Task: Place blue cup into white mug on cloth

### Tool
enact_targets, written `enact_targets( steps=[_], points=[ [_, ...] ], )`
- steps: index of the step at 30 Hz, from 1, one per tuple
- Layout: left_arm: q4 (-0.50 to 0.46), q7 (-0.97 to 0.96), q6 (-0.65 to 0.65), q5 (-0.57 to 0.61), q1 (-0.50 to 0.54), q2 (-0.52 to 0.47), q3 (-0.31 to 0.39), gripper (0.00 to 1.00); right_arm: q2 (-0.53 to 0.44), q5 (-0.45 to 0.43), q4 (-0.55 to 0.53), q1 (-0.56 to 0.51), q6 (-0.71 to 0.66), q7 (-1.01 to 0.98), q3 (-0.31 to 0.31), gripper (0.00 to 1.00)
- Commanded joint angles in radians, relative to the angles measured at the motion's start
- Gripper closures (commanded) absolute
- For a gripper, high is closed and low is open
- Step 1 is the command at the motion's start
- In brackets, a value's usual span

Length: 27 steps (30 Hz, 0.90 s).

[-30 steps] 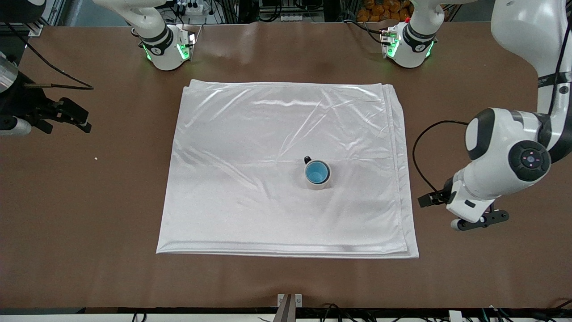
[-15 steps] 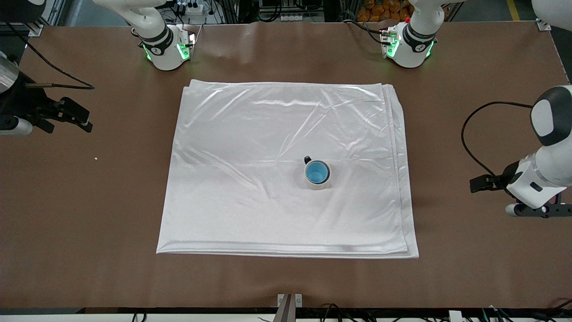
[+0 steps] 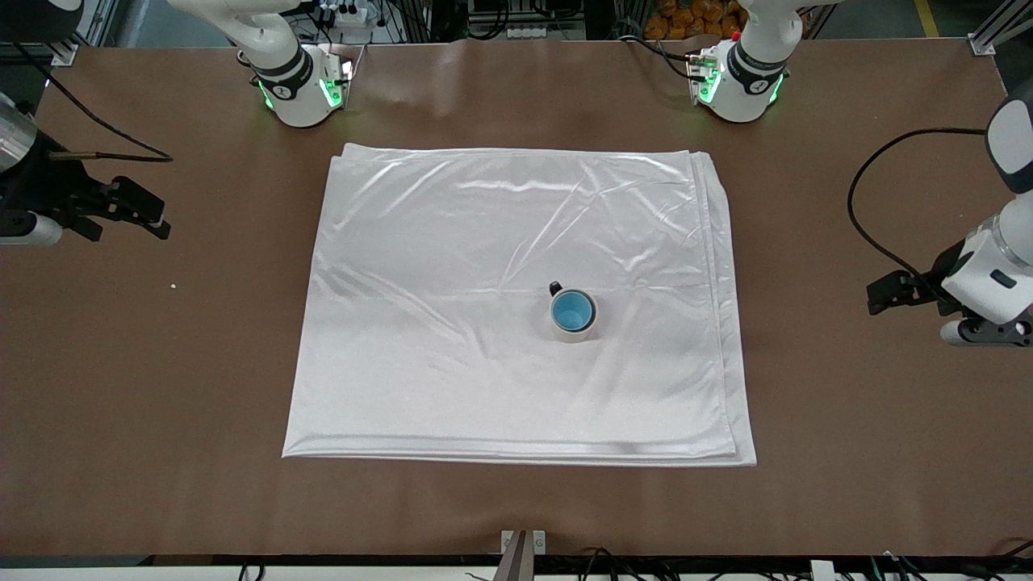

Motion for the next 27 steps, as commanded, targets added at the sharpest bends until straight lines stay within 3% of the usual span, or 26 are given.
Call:
enact_targets(
  steps=[1, 27],
  points=[
    [-0.069, 0.039, -0.005, -0.026, -0.02, -0.077, 0.053, 0.0, -0.003, 0.016, -0.005, 0.004, -0.002, -0.014, -0.015, 0.0],
    [-0.063, 0.071, -0.033, -0.053, -0.027, -0.109, 0.104, 0.0, -0.002, 0.016, -0.02, 0.004, -0.007, -0.015, -0.025, 0.0]
  ],
)
